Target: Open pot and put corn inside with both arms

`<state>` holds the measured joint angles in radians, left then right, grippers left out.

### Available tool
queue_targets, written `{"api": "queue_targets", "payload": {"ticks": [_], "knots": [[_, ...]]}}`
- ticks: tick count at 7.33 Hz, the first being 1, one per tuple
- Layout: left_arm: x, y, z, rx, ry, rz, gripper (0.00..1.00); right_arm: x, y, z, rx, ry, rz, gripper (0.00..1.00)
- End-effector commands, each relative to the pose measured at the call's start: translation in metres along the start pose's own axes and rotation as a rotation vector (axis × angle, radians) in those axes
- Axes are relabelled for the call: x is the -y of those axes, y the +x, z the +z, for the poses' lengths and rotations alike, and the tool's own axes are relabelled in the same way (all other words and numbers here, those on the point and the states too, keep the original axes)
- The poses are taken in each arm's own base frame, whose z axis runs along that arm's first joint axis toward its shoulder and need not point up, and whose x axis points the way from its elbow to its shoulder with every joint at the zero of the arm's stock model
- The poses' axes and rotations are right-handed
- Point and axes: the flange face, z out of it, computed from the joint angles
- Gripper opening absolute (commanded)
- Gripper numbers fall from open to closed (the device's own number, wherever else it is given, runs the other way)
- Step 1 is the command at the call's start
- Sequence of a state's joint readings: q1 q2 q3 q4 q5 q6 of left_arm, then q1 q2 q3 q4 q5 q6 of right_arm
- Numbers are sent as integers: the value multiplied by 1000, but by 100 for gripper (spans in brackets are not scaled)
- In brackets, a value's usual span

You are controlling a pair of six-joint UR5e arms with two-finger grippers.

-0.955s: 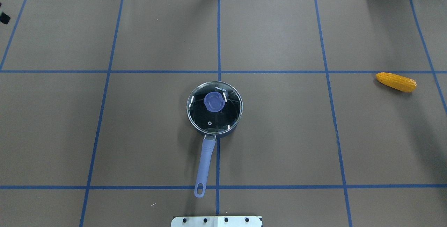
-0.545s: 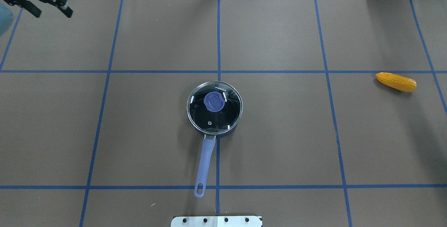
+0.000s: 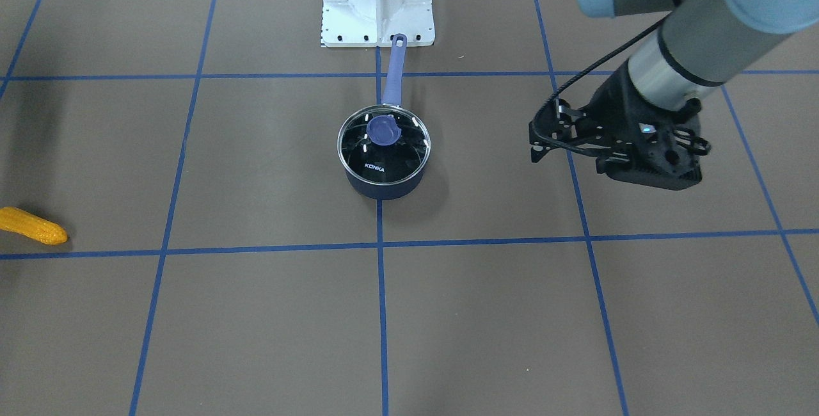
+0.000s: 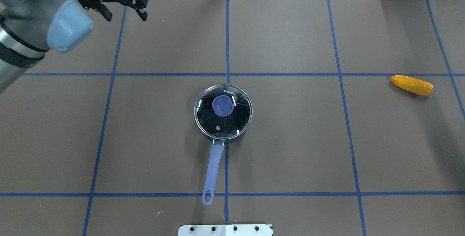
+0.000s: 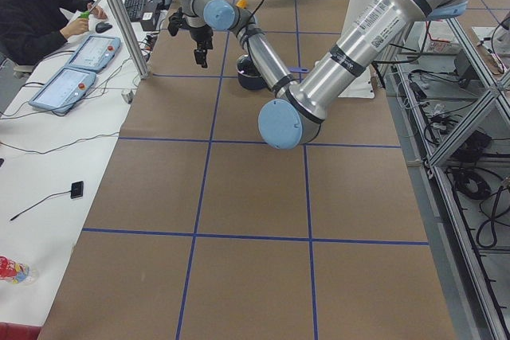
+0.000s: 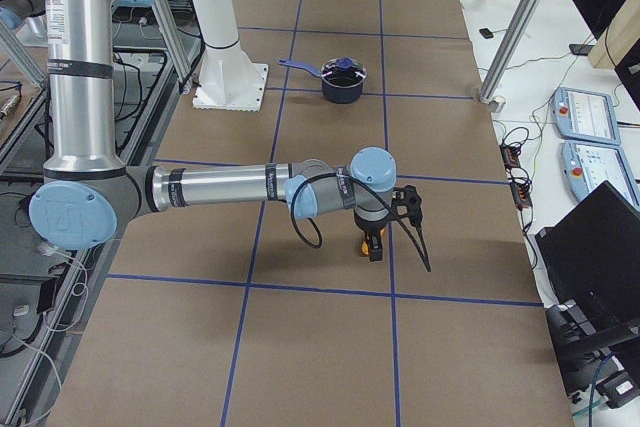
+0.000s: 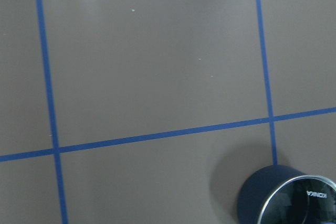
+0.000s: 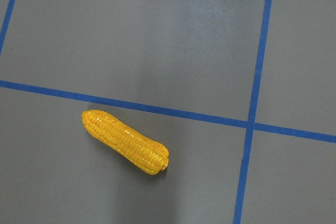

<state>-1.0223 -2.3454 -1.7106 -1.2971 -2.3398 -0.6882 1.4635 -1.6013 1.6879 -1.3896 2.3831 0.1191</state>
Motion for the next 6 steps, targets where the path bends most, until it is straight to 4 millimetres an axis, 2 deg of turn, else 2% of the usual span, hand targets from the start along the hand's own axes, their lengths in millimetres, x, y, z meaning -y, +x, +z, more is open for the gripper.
{"api": "queue_targets", "payload": {"ticks": [1, 2, 3, 4, 5, 6], "knots": [[-18, 76, 26, 8, -4, 15, 100, 3, -1, 3, -6, -5, -11, 100], [-19, 91, 33, 4, -15, 26, 100, 17, -20, 16, -29, -19, -54, 100], [-19, 94, 35, 2, -17, 45, 100, 44, -33, 8, -53, 11, -89, 100], [-27, 107, 41, -7, -28, 73, 100, 49, -46, 16, -47, -3, -169, 100], [-36, 125, 51, 11, -14, 105, 100, 65, -62, 24, -40, -15, -285, 100], [-57, 146, 79, 64, 11, 148, 99, 73, -66, 35, -30, -32, -325, 100]]}}
